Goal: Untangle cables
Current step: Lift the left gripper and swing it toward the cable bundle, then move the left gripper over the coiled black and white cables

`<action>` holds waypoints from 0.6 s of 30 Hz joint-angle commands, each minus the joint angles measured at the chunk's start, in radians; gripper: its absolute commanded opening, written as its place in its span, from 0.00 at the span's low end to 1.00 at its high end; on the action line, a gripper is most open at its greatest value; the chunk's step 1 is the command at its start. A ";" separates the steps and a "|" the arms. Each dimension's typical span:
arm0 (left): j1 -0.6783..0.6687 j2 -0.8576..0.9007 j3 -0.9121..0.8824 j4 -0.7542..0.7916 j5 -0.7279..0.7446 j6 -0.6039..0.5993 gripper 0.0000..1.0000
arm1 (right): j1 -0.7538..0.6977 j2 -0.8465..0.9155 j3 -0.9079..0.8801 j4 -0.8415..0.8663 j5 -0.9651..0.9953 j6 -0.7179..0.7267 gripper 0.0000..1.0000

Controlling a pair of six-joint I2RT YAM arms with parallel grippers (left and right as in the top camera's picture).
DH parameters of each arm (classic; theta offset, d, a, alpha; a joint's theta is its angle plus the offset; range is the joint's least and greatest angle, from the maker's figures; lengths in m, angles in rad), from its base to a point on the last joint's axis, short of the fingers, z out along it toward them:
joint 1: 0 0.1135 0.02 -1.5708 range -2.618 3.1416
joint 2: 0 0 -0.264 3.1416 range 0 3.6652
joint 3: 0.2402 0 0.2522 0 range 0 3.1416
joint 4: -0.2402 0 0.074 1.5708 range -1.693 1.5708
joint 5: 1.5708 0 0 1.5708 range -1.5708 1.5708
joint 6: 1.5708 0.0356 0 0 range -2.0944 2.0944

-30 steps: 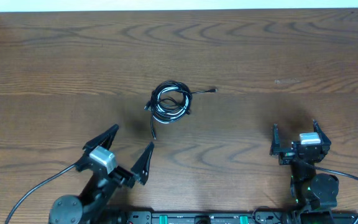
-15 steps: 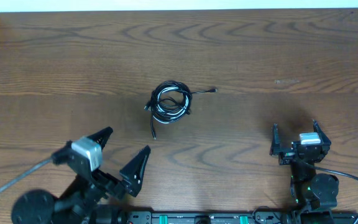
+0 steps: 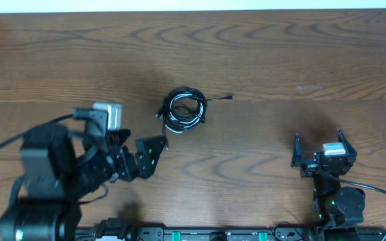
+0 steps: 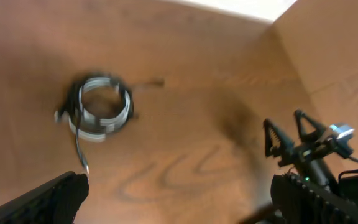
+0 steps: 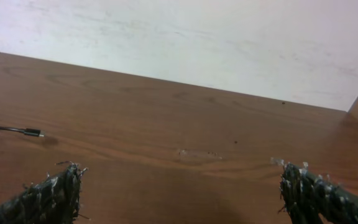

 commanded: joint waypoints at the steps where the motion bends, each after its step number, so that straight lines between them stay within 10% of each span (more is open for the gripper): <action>1: -0.004 0.060 0.010 -0.042 0.015 0.006 1.00 | 0.006 -0.005 -0.001 -0.004 -0.002 0.011 0.99; 12: -0.004 0.227 0.010 -0.052 0.012 0.006 1.00 | 0.007 -0.005 -0.001 -0.004 -0.002 0.011 0.99; 18: -0.004 0.314 -0.009 -0.054 0.013 0.006 0.08 | 0.007 -0.005 -0.001 -0.004 -0.002 0.011 0.99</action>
